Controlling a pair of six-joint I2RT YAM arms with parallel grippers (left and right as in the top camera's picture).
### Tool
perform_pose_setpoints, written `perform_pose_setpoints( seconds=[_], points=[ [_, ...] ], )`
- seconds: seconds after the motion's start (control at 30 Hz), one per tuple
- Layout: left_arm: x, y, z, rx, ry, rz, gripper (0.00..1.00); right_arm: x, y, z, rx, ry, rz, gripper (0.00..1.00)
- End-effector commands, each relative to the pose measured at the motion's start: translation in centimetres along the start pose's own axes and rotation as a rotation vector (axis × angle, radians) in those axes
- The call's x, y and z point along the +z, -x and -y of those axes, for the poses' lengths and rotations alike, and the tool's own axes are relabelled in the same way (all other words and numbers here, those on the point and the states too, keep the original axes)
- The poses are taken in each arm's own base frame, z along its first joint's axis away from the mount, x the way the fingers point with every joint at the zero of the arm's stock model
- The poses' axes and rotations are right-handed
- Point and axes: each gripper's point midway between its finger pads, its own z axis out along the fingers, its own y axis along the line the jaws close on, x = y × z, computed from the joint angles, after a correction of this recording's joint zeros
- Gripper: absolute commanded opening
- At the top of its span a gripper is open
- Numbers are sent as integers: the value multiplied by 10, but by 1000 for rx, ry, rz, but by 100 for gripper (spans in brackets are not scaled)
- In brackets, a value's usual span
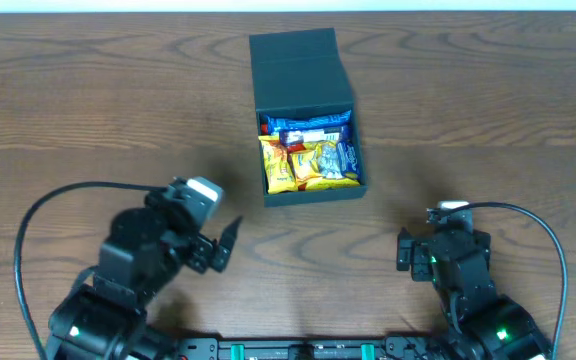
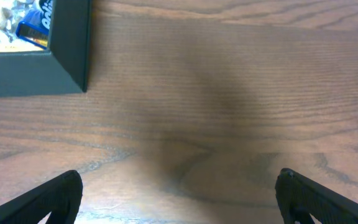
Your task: Pack container
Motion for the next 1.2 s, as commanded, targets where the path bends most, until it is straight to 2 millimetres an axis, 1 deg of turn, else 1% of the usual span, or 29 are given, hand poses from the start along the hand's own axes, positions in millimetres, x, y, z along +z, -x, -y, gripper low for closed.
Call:
perform_pose_setpoints(
  seconds=[0.0, 0.1, 0.23, 0.37, 0.47, 0.5, 0.57, 0.6, 0.67, 0.7, 0.77, 0.83, 0.9, 0.97, 1.0, 1.03, 1.1, 1.17],
  points=[
    [8, -8, -1, -70, -110, 26, 95, 1, -1, 4, 21, -16, 0, 99],
    [18, -16, -24, -218, -127, 53, 95, 1, -2, 4, 20, -18, -3, 99],
    [19, -31, -50, -363, -131, 54, 95, 1, -2, 4, 20, -18, -4, 99],
    [18, -40, -66, -427, -125, 62, 95, 1, -2, 4, 20, -17, -4, 99],
    [22, -52, -64, -437, -142, 29, 95, 1, 0, 2, 24, -8, 6, 99],
    [24, -57, -62, -455, -152, 13, 95, 1, 5, -1, 35, 5, 24, 99],
    [26, -71, -57, -496, -159, -31, 95, 0, 14, -14, 65, 78, 51, 99],
    [26, -77, -55, -516, -162, -54, 95, -2, 22, -25, 67, 142, 78, 99],
    [25, -85, -48, -540, -178, -91, 95, -11, 36, -58, -106, 319, 139, 99],
    [25, -88, -48, -533, -170, -106, 95, -10, 40, -58, -84, 310, 142, 99],
    [25, -92, -49, -538, -152, -121, 95, -7, 48, -47, -20, 237, 135, 99],
    [26, -94, -49, -536, -143, -132, 95, -5, 58, -40, -10, 181, 132, 99],
    [26, -104, -54, -547, -88, -179, 96, -5, 74, -24, 41, 69, 128, 99],
    [26, -112, -56, -549, -55, -214, 95, -6, 89, -17, 50, 8, 125, 99],
    [27, -113, -55, -545, -51, -225, 95, -6, 96, -17, 50, -5, 124, 99],
    [27, -116, -55, -534, -38, -243, 95, -5, 108, -17, 51, -25, 123, 99],
    [28, -121, -59, -538, 6, -268, 95, 1, 121, -20, 58, -26, 106, 99],
    [28, -124, -63, -530, 32, -279, 95, 5, 130, -38, 59, 66, 79, 99]
  ],
)
